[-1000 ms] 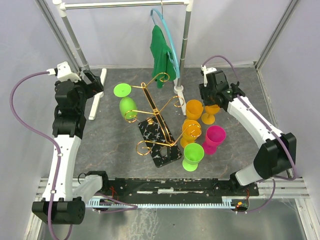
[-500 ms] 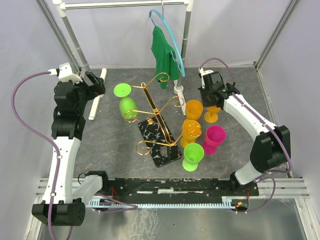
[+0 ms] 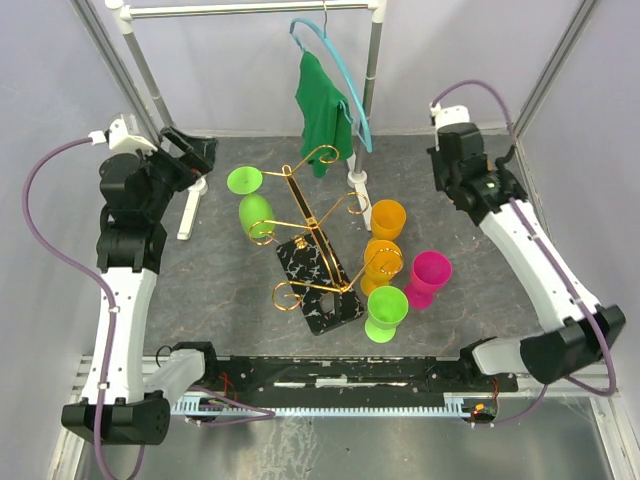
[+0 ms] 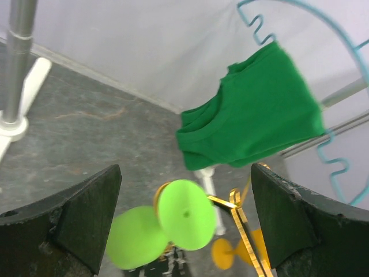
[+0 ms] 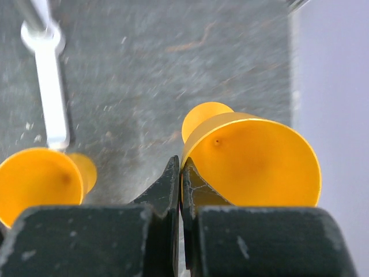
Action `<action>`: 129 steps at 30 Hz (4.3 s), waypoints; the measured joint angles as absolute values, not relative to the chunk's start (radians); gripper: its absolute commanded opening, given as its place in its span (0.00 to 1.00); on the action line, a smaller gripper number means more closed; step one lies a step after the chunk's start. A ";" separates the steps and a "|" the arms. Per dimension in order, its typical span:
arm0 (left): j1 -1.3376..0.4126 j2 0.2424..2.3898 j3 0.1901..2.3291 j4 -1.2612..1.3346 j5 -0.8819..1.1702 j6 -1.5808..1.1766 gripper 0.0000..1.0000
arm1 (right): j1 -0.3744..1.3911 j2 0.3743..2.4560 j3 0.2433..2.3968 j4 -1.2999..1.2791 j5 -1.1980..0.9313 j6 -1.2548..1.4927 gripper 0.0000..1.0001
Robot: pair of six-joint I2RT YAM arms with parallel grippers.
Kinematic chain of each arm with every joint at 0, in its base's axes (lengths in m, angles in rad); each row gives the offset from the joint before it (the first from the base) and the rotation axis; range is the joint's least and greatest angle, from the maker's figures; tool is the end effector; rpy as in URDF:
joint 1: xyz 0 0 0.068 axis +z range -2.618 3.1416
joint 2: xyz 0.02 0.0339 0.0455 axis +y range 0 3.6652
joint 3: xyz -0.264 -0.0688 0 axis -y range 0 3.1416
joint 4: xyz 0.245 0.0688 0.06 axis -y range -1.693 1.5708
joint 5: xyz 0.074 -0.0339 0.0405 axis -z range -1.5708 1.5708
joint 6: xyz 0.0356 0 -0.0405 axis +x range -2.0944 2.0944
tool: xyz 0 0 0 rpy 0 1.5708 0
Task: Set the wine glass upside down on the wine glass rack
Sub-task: Pick up the wine glass at the center of the board, then turn the wine glass upside down at the wine rack.
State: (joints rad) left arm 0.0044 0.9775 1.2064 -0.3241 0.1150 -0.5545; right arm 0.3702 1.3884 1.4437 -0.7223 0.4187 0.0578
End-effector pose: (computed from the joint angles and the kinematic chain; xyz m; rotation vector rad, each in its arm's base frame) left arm 0.2063 -0.0032 0.4360 -0.3808 1.6474 -0.5104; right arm 0.2822 0.0940 0.3807 -0.1165 2.1773 -0.2267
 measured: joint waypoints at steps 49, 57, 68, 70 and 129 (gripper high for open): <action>-0.020 0.991 1.127 0.107 0.338 -1.636 0.89 | 1.247 1.508 1.304 0.686 0.407 -0.870 0.01; -0.032 0.969 1.100 0.110 0.343 -1.657 0.89 | 1.290 1.662 1.374 0.772 0.445 -0.948 0.01; -0.052 0.941 1.065 0.099 0.342 -1.657 0.83 | 1.311 1.704 1.412 0.844 0.439 -0.966 0.01; -0.053 0.941 1.062 0.099 0.342 -1.657 0.81 | 1.316 1.704 1.412 0.837 0.428 -0.949 0.01; -0.060 0.912 1.098 0.175 0.297 -0.936 0.03 | 1.465 1.245 1.195 0.324 0.911 -0.762 0.92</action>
